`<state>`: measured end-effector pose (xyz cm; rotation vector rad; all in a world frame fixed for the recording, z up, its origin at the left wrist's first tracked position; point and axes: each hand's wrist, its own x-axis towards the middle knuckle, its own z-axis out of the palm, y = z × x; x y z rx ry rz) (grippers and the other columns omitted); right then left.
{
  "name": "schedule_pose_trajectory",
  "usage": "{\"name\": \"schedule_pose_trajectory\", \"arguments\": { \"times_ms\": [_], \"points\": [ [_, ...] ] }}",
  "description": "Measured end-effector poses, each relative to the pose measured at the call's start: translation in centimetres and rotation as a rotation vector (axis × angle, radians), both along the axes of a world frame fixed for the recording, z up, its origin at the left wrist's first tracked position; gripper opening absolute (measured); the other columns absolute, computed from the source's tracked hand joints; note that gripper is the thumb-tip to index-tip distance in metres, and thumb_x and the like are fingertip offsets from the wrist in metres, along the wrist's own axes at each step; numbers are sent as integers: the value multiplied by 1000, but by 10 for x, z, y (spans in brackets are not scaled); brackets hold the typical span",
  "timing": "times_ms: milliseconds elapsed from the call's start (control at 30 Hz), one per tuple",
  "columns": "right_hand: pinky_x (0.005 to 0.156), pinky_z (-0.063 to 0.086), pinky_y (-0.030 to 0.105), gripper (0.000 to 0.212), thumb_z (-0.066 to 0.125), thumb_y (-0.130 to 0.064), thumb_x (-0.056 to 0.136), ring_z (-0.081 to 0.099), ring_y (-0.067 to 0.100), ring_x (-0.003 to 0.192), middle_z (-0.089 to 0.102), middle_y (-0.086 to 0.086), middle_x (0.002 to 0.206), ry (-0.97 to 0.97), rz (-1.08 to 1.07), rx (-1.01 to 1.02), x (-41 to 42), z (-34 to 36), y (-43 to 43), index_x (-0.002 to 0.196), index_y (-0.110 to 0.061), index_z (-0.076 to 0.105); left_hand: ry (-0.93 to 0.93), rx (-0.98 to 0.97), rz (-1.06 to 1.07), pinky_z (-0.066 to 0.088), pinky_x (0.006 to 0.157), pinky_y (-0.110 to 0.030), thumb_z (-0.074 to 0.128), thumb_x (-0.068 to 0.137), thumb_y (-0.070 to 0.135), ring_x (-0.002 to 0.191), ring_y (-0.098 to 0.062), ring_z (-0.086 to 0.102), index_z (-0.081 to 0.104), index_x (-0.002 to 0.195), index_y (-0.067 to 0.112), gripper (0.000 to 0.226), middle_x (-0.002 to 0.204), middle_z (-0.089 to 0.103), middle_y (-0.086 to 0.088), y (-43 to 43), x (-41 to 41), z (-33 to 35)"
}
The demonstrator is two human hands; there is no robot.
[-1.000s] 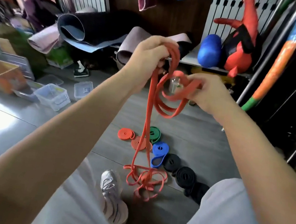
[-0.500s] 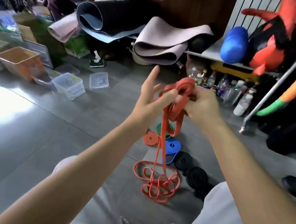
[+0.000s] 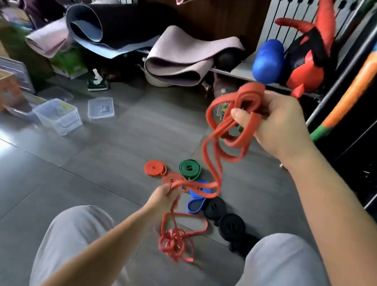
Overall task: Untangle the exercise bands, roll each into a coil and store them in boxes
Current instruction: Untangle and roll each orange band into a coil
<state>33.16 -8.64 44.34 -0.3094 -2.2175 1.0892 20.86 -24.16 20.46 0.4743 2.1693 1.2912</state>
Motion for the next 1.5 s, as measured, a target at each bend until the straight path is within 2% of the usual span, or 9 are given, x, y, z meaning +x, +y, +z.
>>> {"name": "schedule_pose_trajectory", "arguments": {
  "times_ms": [100,333,467,600,733,900,1133,1267,1500],
  "points": [
    [69,44,27,16,72,-20,76,61,19,77,66,-2,79,-219,-158,264,0,-29,6,92,-17,70,17,146,-30,38,41,-19,45,98,9,36,-3,46,49,78,6,21,43,52,6,12,-12,63],
    [67,40,29,27,69,-27,76,57,25,86,56,0,91,-584,-114,301,-2,-93,-1,102,-19,67,119,275,-223,38,56,-26,40,98,4,66,-17,51,59,101,10,21,70,52,-2,-1,-14,146],
    [96,42,29,53,76,-26,74,53,19,115,55,1,128,-431,-1,48,-11,-111,-11,122,-10,59,342,66,-344,40,54,-19,45,94,-2,57,-6,52,61,98,-5,17,65,53,1,0,-10,145],
    [68,38,28,46,77,-35,67,57,18,85,58,-9,89,-350,-76,-32,-17,-123,-25,101,-24,48,450,-154,-471,44,57,-23,46,87,-7,61,-14,49,59,79,-2,16,66,52,-7,4,-5,135],
    [61,37,32,49,74,-32,71,54,26,76,53,-2,81,-430,-165,114,-17,-130,-25,97,-22,34,556,-240,-503,40,60,-30,50,86,-1,64,-20,44,50,66,7,22,66,48,-8,-1,-9,126],
    [61,34,32,43,69,-25,72,51,26,73,44,-10,74,-365,-228,79,-8,-125,-18,97,-23,34,486,-159,-287,36,49,-17,66,85,19,47,-5,45,68,75,17,11,56,53,7,-20,-32,103],
    [53,35,20,30,65,-37,60,34,1,51,40,-20,57,49,-93,-240,-9,-81,-24,76,-34,39,319,-495,-291,49,70,-31,62,85,29,83,-26,65,68,87,14,16,85,70,-5,-57,-12,-3],
    [51,33,13,31,64,-34,59,38,-1,51,42,-20,56,53,-164,-204,0,-85,-17,77,-30,39,187,-435,-187,42,54,-25,59,90,35,63,-19,57,63,74,17,24,64,61,4,-61,-19,-8],
    [64,45,34,54,67,-27,71,53,28,69,58,2,81,-758,-267,376,8,-145,-5,109,-26,29,426,-255,-16,47,67,-37,39,97,44,78,-36,62,52,71,18,39,81,67,-18,-43,-35,42]
  ]
}}
